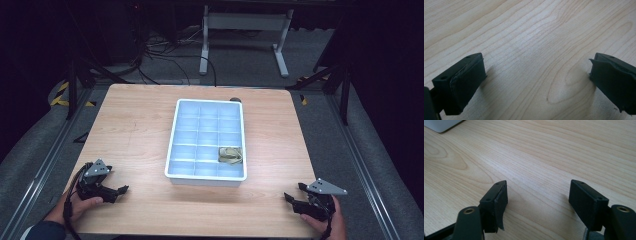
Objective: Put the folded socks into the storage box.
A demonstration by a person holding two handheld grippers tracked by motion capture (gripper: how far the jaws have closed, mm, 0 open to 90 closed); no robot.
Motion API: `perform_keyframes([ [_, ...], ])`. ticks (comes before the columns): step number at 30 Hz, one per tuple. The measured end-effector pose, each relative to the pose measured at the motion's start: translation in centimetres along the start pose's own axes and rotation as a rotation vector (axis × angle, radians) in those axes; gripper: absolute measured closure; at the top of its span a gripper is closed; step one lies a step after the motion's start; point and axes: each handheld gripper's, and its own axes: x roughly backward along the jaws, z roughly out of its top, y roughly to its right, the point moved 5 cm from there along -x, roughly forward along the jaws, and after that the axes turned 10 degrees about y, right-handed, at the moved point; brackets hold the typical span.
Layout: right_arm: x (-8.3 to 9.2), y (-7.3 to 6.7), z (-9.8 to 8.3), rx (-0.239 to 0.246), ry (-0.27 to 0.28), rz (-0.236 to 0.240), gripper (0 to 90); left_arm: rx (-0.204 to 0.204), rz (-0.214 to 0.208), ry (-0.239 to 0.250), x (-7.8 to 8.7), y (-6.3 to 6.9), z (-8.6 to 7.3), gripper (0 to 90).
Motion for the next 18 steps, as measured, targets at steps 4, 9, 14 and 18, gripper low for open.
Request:
perform_keyframes([
  [4, 0.0, 0.0, 0.01, -0.005, 0.001, 0.001, 32.0, 0.0, -0.003, -0.002, 0.0, 0.0, 0.0, 0.2],
  [9, -0.03, 0.09, 0.04, -0.01, 0.001, -0.003, 32.1, -0.004, -0.001, 0.0, -0.04, -0.08, 0.04, 0.1],
  [14, -0.03, 0.1, 0.04, -0.012, 0.002, -0.002, 32.2, -0.013, 0.003, -0.004, -0.03, -0.17, 0.09, 0.1],
  [18, -0.04, 0.11, 0.04, -0.012, 0.003, -0.003, 32.2, -0.012, 0.003, -0.003, -0.03, -0.17, 0.09, 0.1],
])
